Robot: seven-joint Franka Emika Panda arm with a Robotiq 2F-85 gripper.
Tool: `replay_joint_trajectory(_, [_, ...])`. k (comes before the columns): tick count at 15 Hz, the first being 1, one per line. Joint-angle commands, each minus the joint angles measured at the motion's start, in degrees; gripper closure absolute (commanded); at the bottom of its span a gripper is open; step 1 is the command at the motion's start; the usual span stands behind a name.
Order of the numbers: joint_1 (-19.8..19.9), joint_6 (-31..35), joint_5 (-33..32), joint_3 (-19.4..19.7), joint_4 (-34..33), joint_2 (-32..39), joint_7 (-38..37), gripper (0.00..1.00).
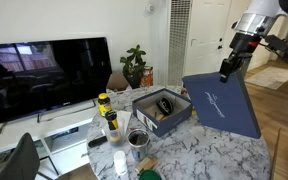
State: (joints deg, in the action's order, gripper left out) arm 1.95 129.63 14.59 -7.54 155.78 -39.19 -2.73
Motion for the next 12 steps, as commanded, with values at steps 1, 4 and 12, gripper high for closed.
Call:
replay_joint_trajectory(1, [-1.97,5.44,-2.81,-0.68,1.73,4.35,-2.99,1.0])
replay_joint_trajectory(4, [-3.24,8.18,-2.26,0.17,1.49,7.82,-3.14,0.76])
replay_joint_trajectory(12, [-4.86,12.15,11.86,19.38,-3.73,12.63,7.87,0.23])
